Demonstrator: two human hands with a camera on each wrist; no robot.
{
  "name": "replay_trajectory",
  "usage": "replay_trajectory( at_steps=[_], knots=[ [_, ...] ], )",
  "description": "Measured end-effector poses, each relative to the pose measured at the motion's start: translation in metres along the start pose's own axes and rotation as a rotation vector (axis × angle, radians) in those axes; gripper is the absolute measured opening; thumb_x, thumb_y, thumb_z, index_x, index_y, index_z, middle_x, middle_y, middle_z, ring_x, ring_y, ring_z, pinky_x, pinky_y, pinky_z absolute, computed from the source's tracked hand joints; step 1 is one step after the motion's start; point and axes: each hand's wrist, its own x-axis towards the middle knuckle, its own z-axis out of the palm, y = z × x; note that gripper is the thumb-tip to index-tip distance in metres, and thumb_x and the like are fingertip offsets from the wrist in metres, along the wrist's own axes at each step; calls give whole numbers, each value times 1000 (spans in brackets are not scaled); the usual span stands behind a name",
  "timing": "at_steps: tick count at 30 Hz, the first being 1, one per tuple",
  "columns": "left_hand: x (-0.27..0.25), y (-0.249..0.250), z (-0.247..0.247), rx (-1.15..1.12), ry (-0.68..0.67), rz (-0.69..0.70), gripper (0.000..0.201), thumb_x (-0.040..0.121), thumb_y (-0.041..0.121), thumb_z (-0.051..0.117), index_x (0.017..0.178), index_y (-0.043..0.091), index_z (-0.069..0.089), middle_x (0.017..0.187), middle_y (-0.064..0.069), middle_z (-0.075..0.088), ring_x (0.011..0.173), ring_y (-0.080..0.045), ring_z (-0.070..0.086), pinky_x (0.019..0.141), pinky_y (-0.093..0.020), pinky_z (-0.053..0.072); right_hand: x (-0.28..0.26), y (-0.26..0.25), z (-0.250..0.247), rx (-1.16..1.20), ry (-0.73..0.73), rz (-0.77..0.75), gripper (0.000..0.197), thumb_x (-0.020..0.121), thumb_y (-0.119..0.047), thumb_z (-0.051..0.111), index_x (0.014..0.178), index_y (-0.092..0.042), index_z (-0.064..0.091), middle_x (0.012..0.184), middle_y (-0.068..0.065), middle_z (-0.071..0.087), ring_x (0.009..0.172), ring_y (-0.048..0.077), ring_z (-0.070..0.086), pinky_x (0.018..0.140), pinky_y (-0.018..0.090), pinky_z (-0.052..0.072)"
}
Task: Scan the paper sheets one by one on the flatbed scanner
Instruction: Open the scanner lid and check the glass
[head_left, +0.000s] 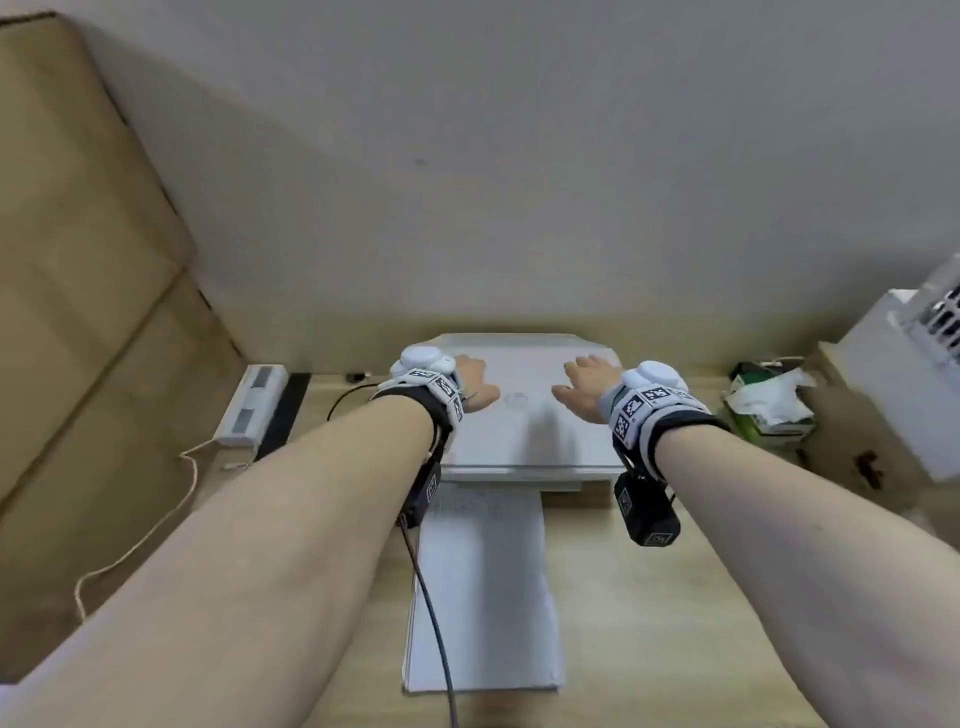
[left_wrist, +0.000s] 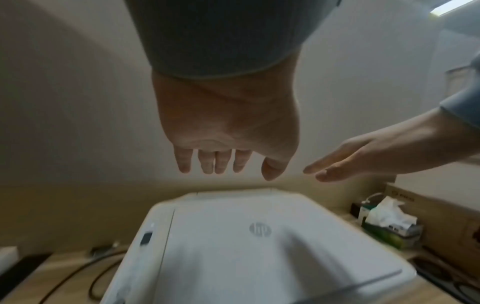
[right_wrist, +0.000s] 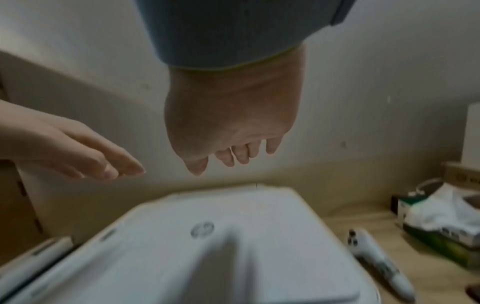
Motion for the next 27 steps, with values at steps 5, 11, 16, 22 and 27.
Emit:
replay_trajectory(
  at_steps=[5,11,16,22,27],
  knots=[
    [37,-20,52,5,-146,-81,58,93,43,38,143,11,39,146,-14,40,126,-36,46,104,-47,39,32,6,55,5,-59,-67,48,102,-36,36,142,-10,38,150,11,35,141,27,29,108,43,35],
    [93,-35,82,-52,-17,-66,55,102,30,28,154,13,19,164,-11,3,150,-25,7,116,-46,23,94,9,91,84,60,-170,58,103,-32,37,154,-5,24,163,15,16,151,31,13,118,44,24],
    [100,-38,120,-24,101,-72,58,104,31,21,157,18,3,165,-5,-9,152,-21,-7,122,-43,4,99,0,119,196,141,-82,60,104,-34,21,158,-11,12,167,8,4,154,24,3,124,43,9],
    [88,-37,122,-74,157,-71,58,104,32,23,157,18,6,165,-5,-8,152,-20,-7,123,-42,1,93,-6,120,184,155,-54,61,102,-35,21,159,-13,11,167,7,4,154,22,3,124,43,7],
    [41,-47,117,-99,6,76,66,100,44,37,157,22,11,165,-4,-8,151,-20,-8,123,-43,2,43,-16,120,195,101,-40,62,103,-36,25,158,-12,11,167,9,3,153,25,3,124,44,8]
  ],
)
